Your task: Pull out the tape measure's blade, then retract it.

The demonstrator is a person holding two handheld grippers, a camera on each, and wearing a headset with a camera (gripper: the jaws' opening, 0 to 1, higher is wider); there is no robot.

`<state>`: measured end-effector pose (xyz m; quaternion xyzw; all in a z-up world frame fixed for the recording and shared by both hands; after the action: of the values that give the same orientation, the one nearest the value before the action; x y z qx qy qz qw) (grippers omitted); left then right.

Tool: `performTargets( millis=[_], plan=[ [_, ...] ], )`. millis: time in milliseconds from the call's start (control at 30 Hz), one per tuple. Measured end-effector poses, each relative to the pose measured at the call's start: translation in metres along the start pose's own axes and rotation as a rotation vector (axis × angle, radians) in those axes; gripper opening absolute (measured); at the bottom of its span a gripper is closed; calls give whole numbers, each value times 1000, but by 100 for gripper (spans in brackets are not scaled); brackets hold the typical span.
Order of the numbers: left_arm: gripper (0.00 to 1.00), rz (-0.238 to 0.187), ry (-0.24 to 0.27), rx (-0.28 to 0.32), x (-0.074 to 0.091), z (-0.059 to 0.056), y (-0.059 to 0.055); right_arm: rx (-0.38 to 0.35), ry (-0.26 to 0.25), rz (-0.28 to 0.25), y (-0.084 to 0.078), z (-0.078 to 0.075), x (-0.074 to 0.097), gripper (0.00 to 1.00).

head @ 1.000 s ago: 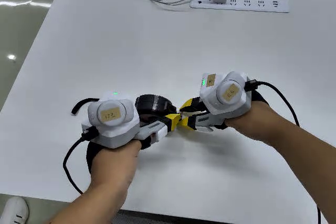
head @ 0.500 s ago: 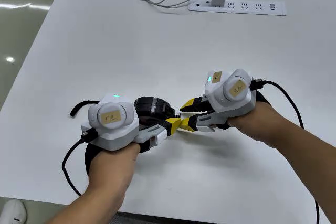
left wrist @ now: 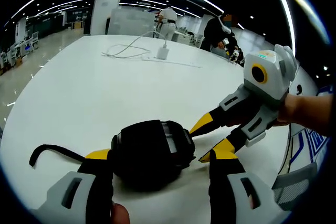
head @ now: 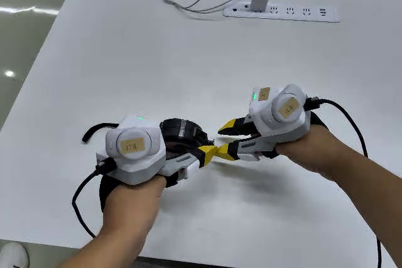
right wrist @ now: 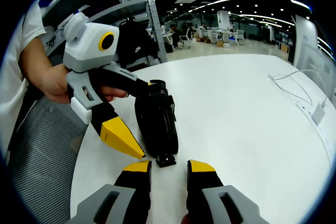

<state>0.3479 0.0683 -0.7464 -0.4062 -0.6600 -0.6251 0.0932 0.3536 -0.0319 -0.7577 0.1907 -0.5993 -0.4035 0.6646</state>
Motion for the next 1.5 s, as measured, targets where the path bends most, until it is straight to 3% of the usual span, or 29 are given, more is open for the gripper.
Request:
performTargets(
  millis=[200, 667, 867, 1200, 1500],
  plan=[
    [73, -6, -13, -18, 1, 0, 1, 3, -15, -11, -1, 3, 8, 24],
    [75, -4, -69, -125, 17, 2, 3, -17, -86, -46, -5, 12, 35, 34],
    [75, -11, -83, -134, 24, 4, 3, -32, -115, -61, -7, 15, 45, 36],
    [73, -23, -138, -166, 40, 7, 3, -68, -199, -84, -14, 19, 68, 42],
    [76, -7, -149, -237, 50, 13, 1, -102, -254, -94, -21, 21, 82, 50]
  ],
)
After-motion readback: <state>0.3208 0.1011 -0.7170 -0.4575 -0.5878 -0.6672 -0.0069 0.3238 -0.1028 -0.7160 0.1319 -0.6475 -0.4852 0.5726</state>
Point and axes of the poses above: the centre of the closed fingertips' face, and the gripper's own axes: x roughly backward along the fingers, z roughly to its left, y roughly out of its top, the point moved 4 cm from there along x, roughly backward along the fingers, and after that the axes turned 3 degrees about y, right-handed, at the moved point
